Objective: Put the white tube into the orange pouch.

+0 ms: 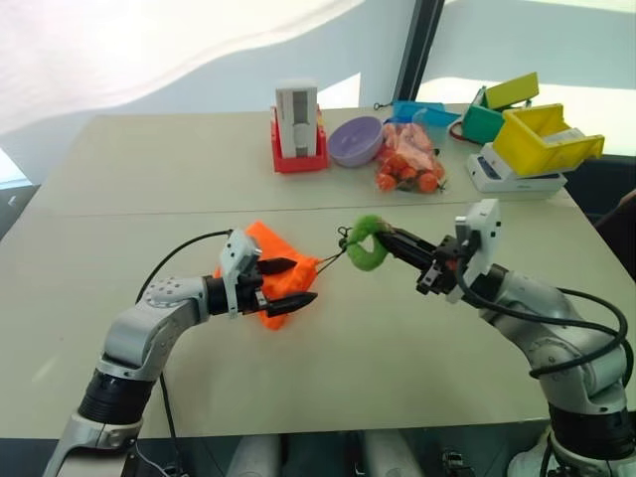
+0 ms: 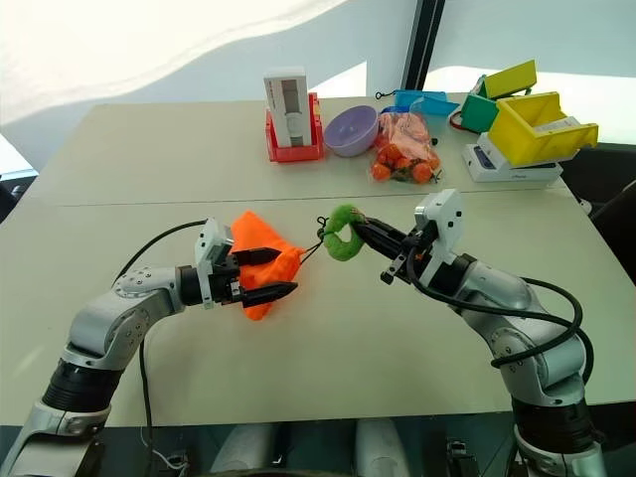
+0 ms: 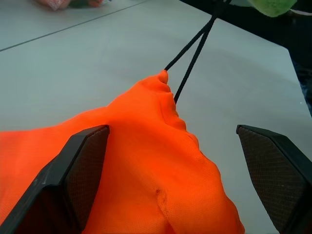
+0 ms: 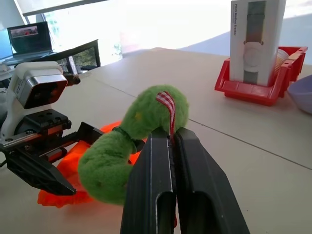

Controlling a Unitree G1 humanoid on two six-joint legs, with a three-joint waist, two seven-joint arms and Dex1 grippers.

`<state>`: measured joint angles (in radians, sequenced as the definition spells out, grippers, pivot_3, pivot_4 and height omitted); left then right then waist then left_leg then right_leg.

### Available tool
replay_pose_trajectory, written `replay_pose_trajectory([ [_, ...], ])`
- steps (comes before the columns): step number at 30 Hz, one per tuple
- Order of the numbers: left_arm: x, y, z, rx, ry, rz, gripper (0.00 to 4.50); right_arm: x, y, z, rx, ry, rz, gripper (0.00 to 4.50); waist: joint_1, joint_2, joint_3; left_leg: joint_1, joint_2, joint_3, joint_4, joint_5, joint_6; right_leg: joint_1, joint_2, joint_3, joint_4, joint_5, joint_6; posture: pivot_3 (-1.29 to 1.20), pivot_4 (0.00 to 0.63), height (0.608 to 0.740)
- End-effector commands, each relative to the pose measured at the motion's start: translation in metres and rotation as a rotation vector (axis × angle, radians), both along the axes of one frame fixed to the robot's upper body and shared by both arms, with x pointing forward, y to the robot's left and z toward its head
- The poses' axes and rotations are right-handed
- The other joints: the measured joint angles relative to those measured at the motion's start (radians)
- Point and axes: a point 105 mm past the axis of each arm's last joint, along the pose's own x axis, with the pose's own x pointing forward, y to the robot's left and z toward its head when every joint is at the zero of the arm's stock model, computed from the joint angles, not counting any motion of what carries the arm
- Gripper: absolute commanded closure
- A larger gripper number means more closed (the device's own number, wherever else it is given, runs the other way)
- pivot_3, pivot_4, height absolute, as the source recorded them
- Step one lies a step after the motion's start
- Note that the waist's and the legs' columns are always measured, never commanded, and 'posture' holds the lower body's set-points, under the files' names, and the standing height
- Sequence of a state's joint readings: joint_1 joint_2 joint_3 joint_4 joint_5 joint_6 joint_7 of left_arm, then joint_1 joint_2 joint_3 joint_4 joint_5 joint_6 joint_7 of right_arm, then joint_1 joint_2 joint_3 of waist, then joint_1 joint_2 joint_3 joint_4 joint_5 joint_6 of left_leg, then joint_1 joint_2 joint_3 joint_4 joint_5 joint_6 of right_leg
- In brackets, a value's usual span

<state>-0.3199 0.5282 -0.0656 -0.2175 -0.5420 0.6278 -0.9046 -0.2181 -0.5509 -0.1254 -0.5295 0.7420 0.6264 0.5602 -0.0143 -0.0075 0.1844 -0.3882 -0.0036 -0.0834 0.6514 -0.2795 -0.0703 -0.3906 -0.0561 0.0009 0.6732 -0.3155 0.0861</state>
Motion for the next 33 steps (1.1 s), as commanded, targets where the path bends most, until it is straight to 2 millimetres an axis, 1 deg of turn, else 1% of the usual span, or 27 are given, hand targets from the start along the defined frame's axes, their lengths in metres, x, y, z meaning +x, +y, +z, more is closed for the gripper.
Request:
replay_pose_trajectory([
  [1,-0.002,-0.002,0.010,-0.019,-0.042,-0.008,0.05,-0.006,0.004,0.014,-0.008,-0.079,0.024,4.50,0.000,0.000,0.000,0.000,0.000,0.000,0.000,0.000,0.000,0.000,0.000,0.000,0.000,0.000,0.000,0.00,0.150,0.740],
  [7,-0.001,-0.002,0.011,-0.023,-0.046,0.000,0.05,-0.006,0.004,0.014,-0.016,-0.086,0.026,4.50,0.000,0.000,0.000,0.000,0.000,0.000,0.000,0.000,0.000,0.000,0.000,0.000,0.000,0.000,0.000,0.00,0.150,0.740],
  [10,0.001,0.001,0.012,-0.030,-0.049,0.017,0.05,-0.008,0.007,0.015,-0.050,-0.134,0.045,4.50,0.000,0.000,0.000,0.000,0.000,0.000,0.000,0.000,0.000,0.000,0.000,0.000,0.000,0.000,0.000,0.00,0.150,0.740],
  [14,0.005,0.015,0.011,-0.033,-0.041,0.079,0.05,-0.008,0.010,0.017,-0.147,-0.251,0.031,4.50,-0.002,0.000,0.000,0.000,0.000,0.000,0.000,0.000,0.000,0.000,0.000,0.000,0.000,0.000,0.000,0.00,0.150,0.740],
  [17,0.005,0.023,0.008,-0.021,-0.033,0.104,0.05,-0.007,0.009,0.024,-0.148,-0.300,0.010,4.50,-0.003,0.000,0.000,0.000,0.000,0.000,0.000,0.000,0.000,0.000,0.000,0.000,0.000,0.000,0.000,0.00,0.150,0.740],
  [21,0.001,0.034,-0.003,0.039,-0.014,0.120,0.05,0.002,-0.004,0.039,-0.151,-0.368,-0.070,4.50,-0.001,0.000,0.000,0.000,0.000,0.000,0.000,0.000,0.000,0.000,0.000,0.000,0.001,0.000,0.000,0.00,0.150,0.740],
  [23,-0.003,0.036,-0.009,0.066,-0.007,0.111,0.05,0.007,-0.011,0.046,-0.129,-0.385,-0.107,4.50,0.000,0.000,0.000,0.000,0.000,0.000,0.000,0.000,0.000,0.000,0.000,0.000,0.001,0.000,0.000,0.00,0.150,0.740],
  [25,-0.005,0.036,-0.013,0.083,-0.005,0.106,0.05,0.010,-0.015,0.050,-0.117,-0.391,-0.125,4.50,0.001,0.000,0.000,0.000,0.000,0.000,0.000,0.000,0.000,0.000,0.000,0.000,0.001,0.000,0.000,0.00,0.150,0.740],
  [29,-0.005,0.036,-0.016,0.090,-0.005,0.109,0.05,0.012,-0.016,0.047,-0.113,-0.382,-0.130,4.50,0.001,0.000,0.000,0.000,0.000,0.000,0.000,0.000,0.000,0.000,0.000,0.000,0.001,0.000,0.000,0.00,0.150,0.740],
  [33,-0.004,0.035,-0.015,0.086,-0.012,0.110,0.05,0.011,-0.014,0.043,-0.113,-0.375,-0.126,4.50,0.001,0.000,0.000,0.001,0.000,0.000,0.000,0.000,0.000,0.000,0.000,0.000,0.001,0.000,0.000,0.00,0.150,0.740],
])
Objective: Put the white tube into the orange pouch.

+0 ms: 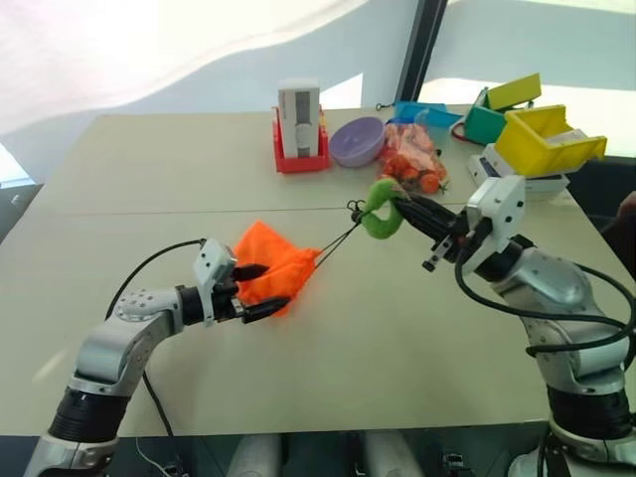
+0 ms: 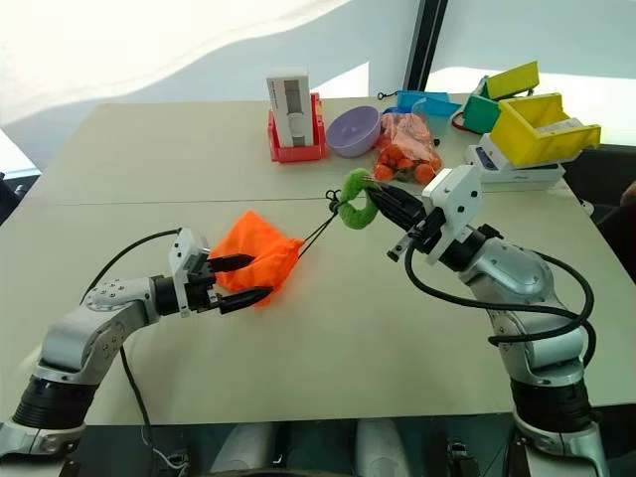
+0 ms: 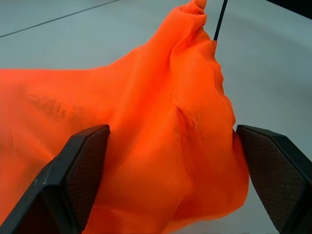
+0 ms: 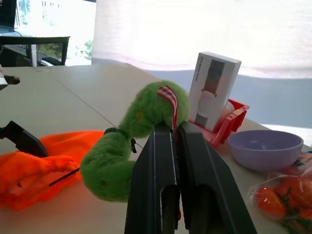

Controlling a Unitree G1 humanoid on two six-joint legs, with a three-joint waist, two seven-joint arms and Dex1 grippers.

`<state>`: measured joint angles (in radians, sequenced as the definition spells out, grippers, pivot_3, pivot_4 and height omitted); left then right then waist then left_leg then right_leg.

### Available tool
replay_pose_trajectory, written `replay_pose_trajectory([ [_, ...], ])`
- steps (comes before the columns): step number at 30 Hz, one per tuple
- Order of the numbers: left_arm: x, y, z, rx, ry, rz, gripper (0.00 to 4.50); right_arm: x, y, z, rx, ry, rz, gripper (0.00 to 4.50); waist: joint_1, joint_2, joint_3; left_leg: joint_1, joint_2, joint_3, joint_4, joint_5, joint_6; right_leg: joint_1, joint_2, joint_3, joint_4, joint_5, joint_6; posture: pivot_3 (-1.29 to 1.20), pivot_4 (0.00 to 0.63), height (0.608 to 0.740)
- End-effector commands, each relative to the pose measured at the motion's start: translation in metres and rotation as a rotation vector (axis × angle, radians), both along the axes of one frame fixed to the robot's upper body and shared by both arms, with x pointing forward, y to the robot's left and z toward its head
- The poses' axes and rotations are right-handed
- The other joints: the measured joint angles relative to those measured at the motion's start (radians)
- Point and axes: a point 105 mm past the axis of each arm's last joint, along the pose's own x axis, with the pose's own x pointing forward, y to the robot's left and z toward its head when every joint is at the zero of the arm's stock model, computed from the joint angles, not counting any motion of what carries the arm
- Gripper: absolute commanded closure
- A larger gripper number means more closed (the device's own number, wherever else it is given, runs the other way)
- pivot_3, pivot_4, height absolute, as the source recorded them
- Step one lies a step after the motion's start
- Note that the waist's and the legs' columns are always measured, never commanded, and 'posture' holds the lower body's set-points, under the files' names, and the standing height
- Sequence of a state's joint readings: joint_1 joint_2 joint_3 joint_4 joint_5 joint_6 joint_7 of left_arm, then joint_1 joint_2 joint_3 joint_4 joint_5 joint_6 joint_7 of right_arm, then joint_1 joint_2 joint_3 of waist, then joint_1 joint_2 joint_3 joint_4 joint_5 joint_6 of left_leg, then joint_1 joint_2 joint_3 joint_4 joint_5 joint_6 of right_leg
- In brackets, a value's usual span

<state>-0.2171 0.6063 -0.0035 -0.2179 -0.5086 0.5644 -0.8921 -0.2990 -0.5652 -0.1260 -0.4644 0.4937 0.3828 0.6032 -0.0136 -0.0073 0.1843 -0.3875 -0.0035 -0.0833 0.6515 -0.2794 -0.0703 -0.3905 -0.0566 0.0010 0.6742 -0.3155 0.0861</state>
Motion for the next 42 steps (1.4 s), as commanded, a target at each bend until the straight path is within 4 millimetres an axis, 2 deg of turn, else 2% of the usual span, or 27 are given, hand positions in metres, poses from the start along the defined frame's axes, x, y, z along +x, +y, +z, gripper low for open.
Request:
replay_pose_trajectory([
  [1,-0.002,-0.001,-0.001,0.006,-0.001,-0.007,0.05,-0.005,0.000,0.010,0.015,-0.063,-0.001,4.50,0.000,0.000,0.000,0.000,0.000,0.000,0.000,0.000,0.000,0.000,0.000,0.000,0.000,0.000,0.000,0.00,0.150,0.740],
  [4,-0.001,-0.001,-0.001,0.004,-0.004,-0.005,0.05,-0.005,-0.003,0.010,-0.026,-0.100,-0.025,4.50,0.000,0.000,0.000,0.000,0.000,0.000,0.000,0.000,0.000,0.000,0.000,0.000,0.000,0.000,0.000,0.00,0.150,0.740],
  [5,-0.001,-0.001,0.000,0.003,-0.004,-0.004,0.05,-0.002,-0.005,0.009,-0.095,-0.150,-0.065,4.50,0.000,0.000,0.000,0.000,0.000,0.000,0.000,0.000,0.000,0.000,0.000,0.000,0.000,0.000,0.000,0.00,0.150,0.740],
  [8,0.000,-0.001,0.000,-0.002,-0.005,-0.003,0.05,0.007,-0.012,-0.002,-0.481,-0.422,-0.207,4.50,0.000,0.000,0.000,0.000,-0.001,0.001,0.000,0.000,0.000,0.000,0.000,0.000,0.000,0.000,0.000,0.00,0.150,0.740],
  [10,0.000,-0.002,0.001,-0.004,-0.006,-0.003,0.05,0.006,-0.015,-0.003,-0.588,-0.578,-0.243,4.50,0.000,0.000,0.000,0.000,-0.002,0.003,0.000,0.000,0.000,0.000,0.000,0.000,0.000,0.000,0.000,0.00,0.150,0.740],
  [16,0.001,-0.003,0.001,-0.009,-0.007,0.000,0.05,-0.002,-0.003,-0.008,-0.636,-0.741,-0.206,4.50,-0.004,0.000,0.000,0.001,-0.001,0.004,0.000,0.000,0.000,-0.001,0.000,0.001,0.002,0.000,0.000,0.00,0.150,0.740],
  [21,0.001,-0.004,0.001,-0.017,-0.007,0.002,0.05,-0.005,0.003,-0.005,-0.633,-0.817,-0.213,4.50,-0.002,0.000,0.000,0.002,-0.001,0.004,0.001,0.001,-0.001,0.000,0.000,0.001,0.003,0.000,0.000,0.00,0.150,0.740],
  [27,0.002,-0.005,0.005,-0.048,-0.009,0.013,0.05,-0.017,0.017,0.002,-0.690,-1.010,-0.176,4.50,-0.002,0.000,0.000,0.003,-0.001,0.004,0.001,0.001,0.000,0.000,0.000,0.003,0.005,0.000,0.000,0.00,0.150,0.740],
  [35,0.003,-0.005,0.009,-0.059,-0.012,0.011,0.05,-0.024,0.034,-0.015,-0.683,-1.017,-0.079,4.50,-0.003,0.000,0.000,0.008,-0.001,0.006,0.000,0.001,0.000,0.002,0.000,0.008,0.008,0.000,0.000,0.00,0.150,0.740],
  [42,0.006,-0.009,0.025,-0.063,-0.064,-0.020,0.05,-0.026,0.045,-0.021,-0.653,-1.014,-0.022,4.50,-0.003,0.000,0.000,0.012,-0.001,0.008,0.000,0.001,0.000,0.004,0.001,0.011,0.009,0.000,0.000,0.00,0.150,0.740],
])
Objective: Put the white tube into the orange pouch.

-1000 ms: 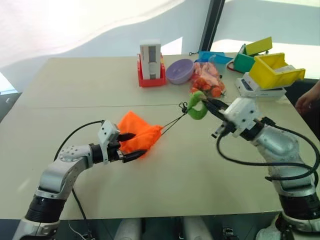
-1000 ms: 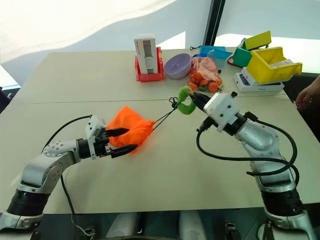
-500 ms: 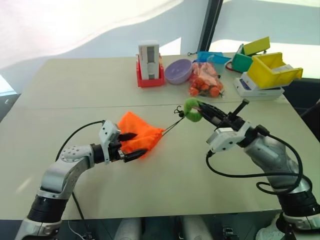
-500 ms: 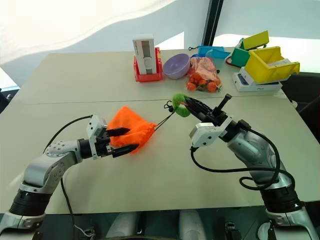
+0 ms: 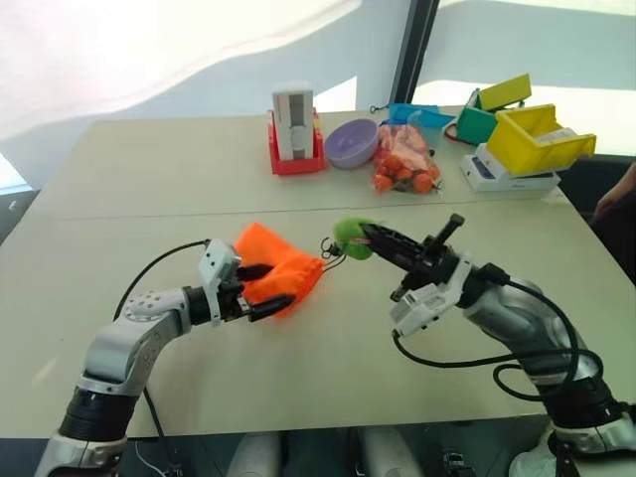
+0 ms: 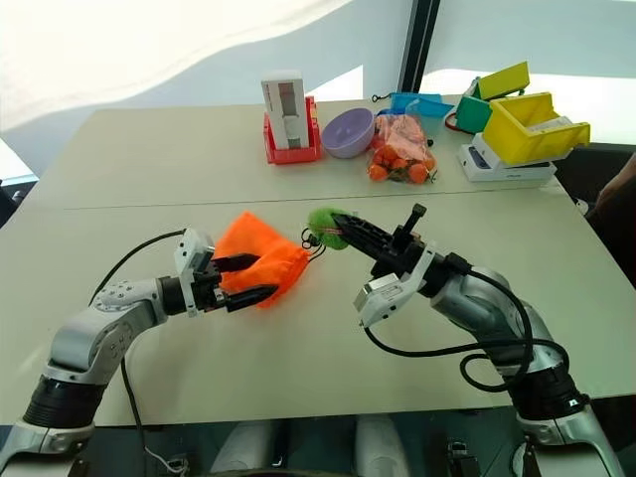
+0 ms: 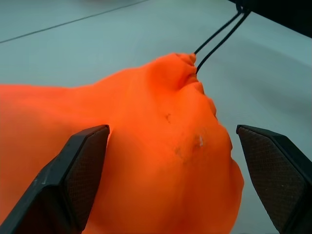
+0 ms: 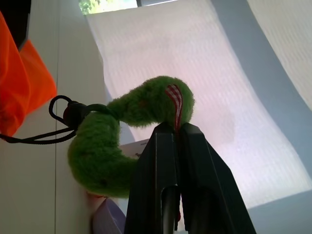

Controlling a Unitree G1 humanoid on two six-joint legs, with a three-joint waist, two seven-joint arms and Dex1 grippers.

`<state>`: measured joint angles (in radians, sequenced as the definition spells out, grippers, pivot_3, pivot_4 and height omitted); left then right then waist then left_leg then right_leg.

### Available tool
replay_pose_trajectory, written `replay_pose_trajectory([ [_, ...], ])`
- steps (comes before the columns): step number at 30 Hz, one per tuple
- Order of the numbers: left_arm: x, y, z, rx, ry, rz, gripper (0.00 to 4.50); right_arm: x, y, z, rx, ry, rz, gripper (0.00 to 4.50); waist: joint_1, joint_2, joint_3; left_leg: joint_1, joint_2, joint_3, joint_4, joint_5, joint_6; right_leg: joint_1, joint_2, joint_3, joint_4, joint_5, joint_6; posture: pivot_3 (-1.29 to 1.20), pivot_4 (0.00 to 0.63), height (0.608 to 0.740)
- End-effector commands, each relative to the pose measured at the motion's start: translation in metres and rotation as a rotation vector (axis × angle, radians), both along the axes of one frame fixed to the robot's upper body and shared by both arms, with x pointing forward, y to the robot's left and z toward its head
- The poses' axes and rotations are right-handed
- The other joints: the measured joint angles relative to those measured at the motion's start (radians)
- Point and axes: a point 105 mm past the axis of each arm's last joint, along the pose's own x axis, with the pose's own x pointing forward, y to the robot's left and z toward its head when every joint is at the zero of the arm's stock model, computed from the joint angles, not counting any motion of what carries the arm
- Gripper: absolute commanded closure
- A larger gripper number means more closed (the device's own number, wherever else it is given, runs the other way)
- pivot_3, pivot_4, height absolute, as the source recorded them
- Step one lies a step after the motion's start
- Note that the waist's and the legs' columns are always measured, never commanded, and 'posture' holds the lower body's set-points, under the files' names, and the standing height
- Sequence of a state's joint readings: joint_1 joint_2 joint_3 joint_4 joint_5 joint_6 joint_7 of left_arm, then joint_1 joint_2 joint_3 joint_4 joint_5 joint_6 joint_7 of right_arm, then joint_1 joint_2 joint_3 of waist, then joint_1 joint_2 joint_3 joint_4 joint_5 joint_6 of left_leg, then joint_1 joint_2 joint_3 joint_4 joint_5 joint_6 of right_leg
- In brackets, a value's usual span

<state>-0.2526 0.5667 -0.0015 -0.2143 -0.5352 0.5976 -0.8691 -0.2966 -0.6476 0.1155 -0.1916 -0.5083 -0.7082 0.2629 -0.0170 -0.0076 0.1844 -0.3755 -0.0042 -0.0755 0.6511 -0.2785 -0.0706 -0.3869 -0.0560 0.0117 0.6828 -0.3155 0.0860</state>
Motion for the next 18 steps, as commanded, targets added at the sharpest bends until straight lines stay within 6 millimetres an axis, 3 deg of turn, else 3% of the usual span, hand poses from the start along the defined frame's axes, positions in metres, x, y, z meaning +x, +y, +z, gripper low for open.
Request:
replay_pose_trajectory([
  [1,0.002,-0.003,0.022,-0.002,-0.088,-0.039,0.05,-0.002,0.003,0.009,0.013,-0.034,0.026,4.50,0.000,0.000,0.000,0.000,0.000,0.000,0.000,0.000,0.000,0.000,0.000,0.000,0.000,0.000,0.000,0.00,0.150,0.740],
  [10,0.015,-0.030,0.044,0.074,-0.229,-0.228,0.05,0.000,0.007,0.009,0.018,-0.028,0.038,4.50,0.000,0.000,0.000,0.000,0.000,0.002,0.000,0.000,0.000,0.000,0.000,0.001,0.000,0.000,0.000,0.00,0.150,0.740],
  [18,0.026,-0.047,0.044,0.081,-0.320,-0.293,0.05,0.000,0.007,0.010,0.033,-0.023,0.020,4.50,-0.002,0.000,0.000,0.000,0.000,0.004,-0.001,0.000,0.000,-0.002,0.002,0.003,0.000,0.000,0.000,0.00,0.150,0.740],
])
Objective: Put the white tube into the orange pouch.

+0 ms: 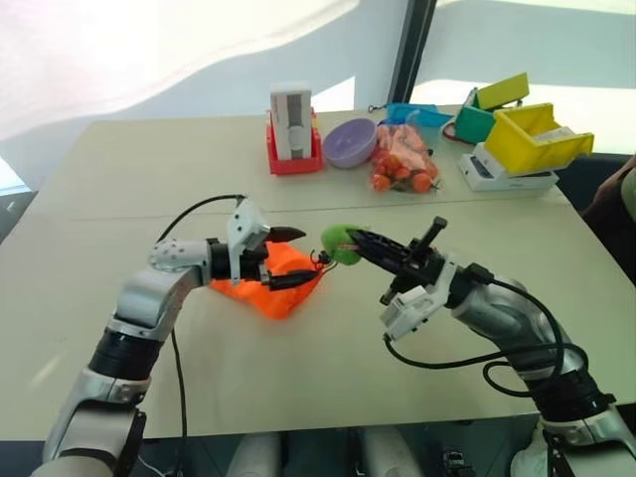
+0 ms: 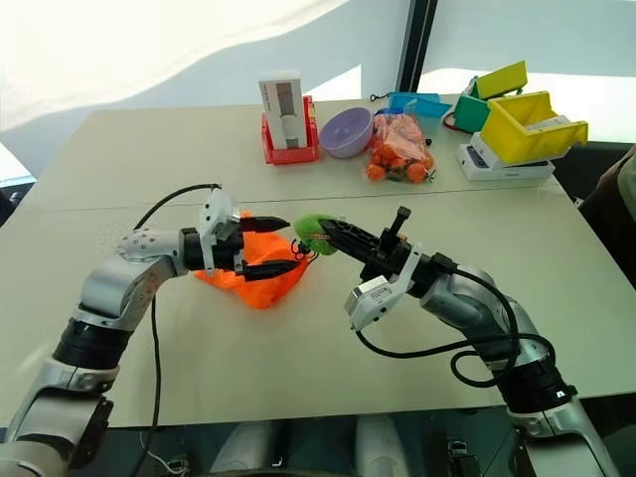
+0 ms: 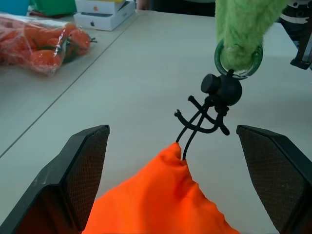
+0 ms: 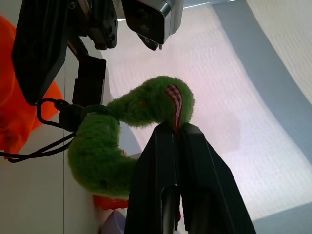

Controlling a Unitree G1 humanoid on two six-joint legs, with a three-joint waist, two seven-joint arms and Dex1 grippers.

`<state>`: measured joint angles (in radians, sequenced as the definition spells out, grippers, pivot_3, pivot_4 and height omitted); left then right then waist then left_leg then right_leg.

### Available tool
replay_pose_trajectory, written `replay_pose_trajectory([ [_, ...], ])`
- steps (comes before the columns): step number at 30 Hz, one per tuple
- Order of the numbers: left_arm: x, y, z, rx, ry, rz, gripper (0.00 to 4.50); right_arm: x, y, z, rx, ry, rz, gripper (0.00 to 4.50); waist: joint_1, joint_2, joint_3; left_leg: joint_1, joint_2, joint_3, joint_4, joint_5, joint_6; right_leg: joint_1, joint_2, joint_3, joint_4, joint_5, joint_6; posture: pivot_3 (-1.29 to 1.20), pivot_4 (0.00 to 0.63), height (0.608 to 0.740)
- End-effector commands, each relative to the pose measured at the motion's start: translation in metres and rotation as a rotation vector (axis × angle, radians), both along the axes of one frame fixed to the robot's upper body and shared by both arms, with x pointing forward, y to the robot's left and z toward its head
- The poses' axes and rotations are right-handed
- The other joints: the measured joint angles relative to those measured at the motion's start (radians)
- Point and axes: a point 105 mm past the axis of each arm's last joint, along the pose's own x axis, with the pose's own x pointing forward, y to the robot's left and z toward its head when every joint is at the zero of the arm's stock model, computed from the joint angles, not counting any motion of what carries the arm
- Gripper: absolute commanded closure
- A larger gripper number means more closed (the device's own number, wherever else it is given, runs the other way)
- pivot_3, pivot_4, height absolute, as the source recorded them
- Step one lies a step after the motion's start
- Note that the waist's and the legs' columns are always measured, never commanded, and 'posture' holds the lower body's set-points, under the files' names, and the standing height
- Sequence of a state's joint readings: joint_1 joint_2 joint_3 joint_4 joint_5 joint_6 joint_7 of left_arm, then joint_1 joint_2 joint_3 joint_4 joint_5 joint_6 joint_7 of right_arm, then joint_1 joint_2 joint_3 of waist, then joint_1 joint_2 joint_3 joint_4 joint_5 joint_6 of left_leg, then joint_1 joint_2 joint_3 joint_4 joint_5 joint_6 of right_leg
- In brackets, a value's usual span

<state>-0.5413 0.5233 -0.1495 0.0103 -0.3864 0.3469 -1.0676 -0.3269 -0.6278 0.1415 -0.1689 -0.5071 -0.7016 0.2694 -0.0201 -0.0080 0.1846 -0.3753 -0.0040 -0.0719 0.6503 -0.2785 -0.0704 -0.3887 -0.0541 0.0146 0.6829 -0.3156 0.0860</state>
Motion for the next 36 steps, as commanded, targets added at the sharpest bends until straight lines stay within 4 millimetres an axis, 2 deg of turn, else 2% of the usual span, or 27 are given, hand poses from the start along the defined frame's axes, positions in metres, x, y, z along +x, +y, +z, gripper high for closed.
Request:
replay_pose_trajectory([
  [1,0.000,-0.009,0.011,-0.029,-0.060,-0.041,0.05,-0.004,0.000,0.010,0.026,-0.035,0.003,4.50,0.002,0.000,0.000,0.000,0.000,0.000,0.000,0.000,0.000,0.000,0.000,0.000,0.000,0.000,0.000,0.00,0.150,0.740],
  [4,-0.002,-0.013,0.014,-0.062,-0.056,-0.058,0.05,-0.004,0.000,0.010,0.027,-0.032,-0.003,4.50,0.002,0.000,0.000,0.000,0.000,0.000,0.000,0.000,0.000,0.000,0.000,0.000,0.000,0.000,0.000,0.00,0.150,0.740],
  [5,-0.002,-0.013,0.015,-0.071,-0.055,-0.056,0.56,-0.004,0.000,0.010,0.027,-0.031,-0.005,4.50,0.001,0.000,0.000,0.000,0.000,0.000,0.000,0.000,0.000,0.000,0.000,0.000,0.000,0.000,0.000,0.00,0.150,0.740],
  [6,-0.002,-0.014,0.015,-0.075,-0.053,-0.054,0.77,-0.004,0.000,0.010,0.027,-0.030,-0.006,4.50,0.001,0.000,0.000,0.000,0.000,0.000,0.000,0.000,0.000,0.000,0.000,0.000,0.000,0.000,0.000,0.00,0.150,0.740],
  [34,-0.011,-0.017,0.022,-0.119,-0.065,-0.090,0.77,-0.001,-0.001,0.009,0.046,-0.013,-0.026,4.50,0.001,0.000,0.000,0.000,0.000,0.000,0.000,0.000,0.000,0.000,0.000,0.001,0.000,0.000,0.000,0.00,0.150,0.740],
  [36,-0.012,-0.016,0.021,-0.119,-0.062,-0.090,1.33,0.000,-0.001,0.009,0.050,-0.012,-0.028,4.50,0.001,0.000,0.000,0.000,0.000,0.000,0.000,0.000,0.000,0.000,0.000,0.001,0.000,0.000,0.000,0.00,0.150,0.740],
])
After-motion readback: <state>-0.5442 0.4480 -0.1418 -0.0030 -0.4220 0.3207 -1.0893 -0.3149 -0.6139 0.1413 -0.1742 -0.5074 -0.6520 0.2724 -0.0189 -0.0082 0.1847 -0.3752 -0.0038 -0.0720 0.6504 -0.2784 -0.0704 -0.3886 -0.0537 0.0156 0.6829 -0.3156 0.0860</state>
